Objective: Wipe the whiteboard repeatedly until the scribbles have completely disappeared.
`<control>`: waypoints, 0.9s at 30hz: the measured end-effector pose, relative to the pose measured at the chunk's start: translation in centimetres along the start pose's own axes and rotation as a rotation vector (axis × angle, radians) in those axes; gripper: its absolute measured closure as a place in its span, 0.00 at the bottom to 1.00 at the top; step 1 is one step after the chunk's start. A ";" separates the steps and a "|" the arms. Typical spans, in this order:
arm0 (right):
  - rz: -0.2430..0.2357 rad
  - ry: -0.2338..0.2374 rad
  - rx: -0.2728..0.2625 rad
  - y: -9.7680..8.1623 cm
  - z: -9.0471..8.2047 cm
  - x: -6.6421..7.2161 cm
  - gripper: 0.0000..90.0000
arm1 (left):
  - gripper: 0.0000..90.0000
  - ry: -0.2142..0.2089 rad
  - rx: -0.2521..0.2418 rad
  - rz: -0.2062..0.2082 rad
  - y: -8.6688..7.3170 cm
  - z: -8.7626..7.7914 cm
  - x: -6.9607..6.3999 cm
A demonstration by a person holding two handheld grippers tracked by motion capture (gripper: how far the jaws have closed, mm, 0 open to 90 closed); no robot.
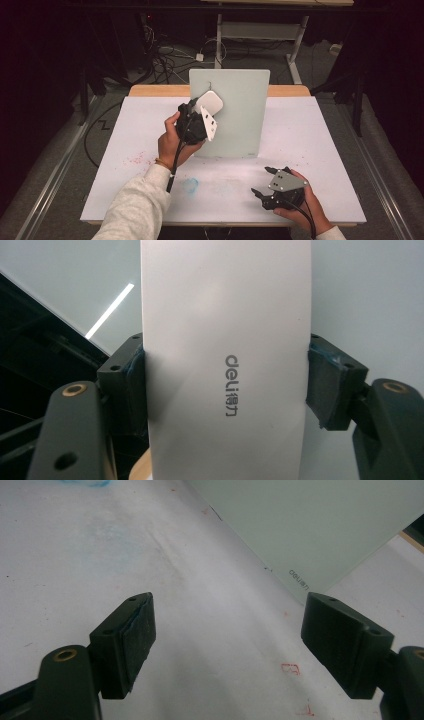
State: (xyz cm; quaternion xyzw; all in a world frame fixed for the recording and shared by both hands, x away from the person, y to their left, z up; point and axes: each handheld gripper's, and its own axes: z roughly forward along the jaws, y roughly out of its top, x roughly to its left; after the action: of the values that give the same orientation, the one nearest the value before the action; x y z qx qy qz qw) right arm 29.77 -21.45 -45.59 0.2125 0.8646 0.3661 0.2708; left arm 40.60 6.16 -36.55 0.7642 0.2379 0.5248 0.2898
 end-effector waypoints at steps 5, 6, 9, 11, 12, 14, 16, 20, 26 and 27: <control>0.006 -0.006 -0.004 0.0 -0.1 0.0 0.25 | 0.32 0.015 -0.016 -0.021 1.2 0.0 1.3; 0.004 -0.006 -0.004 0.0 -0.1 0.0 0.25 | 0.32 0.016 -0.019 -0.034 1.3 0.0 1.6; 0.002 -0.004 -0.004 0.0 -0.1 -0.1 0.25 | 0.32 0.014 -0.026 -0.063 1.9 0.1 2.6; 0.003 -0.004 -0.002 0.0 0.0 -0.1 0.25 | 0.32 0.019 -0.031 -0.077 2.3 0.1 3.1; 0.002 -0.003 -0.001 0.0 0.0 0.0 0.25 | 0.32 0.018 -0.034 -0.081 2.4 0.1 3.3; 0.001 -0.003 -0.003 0.0 0.0 0.0 0.25 | 0.32 0.023 -0.037 -0.091 2.6 0.1 3.5; 0.002 -0.003 -0.004 0.0 -0.1 0.0 0.25 | 0.32 0.023 -0.037 -0.094 2.6 0.1 3.6; 0.002 -0.003 -0.005 0.0 -0.1 0.0 0.25 | 0.32 0.032 -0.036 -0.100 2.2 0.1 3.0; -0.001 0.000 -0.005 0.0 -0.1 0.0 0.25 | 0.32 0.019 -0.028 -0.092 0.7 0.1 1.4; -0.002 0.001 -0.004 0.0 -0.1 0.0 0.25 | 0.32 0.015 -0.023 -0.091 0.5 0.1 1.1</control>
State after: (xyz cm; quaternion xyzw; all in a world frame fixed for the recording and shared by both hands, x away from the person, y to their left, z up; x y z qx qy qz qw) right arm 29.71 -21.48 -45.49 0.2109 0.8641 0.3677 0.2713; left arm 41.04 6.50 -35.47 0.7453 0.2685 0.5193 0.3205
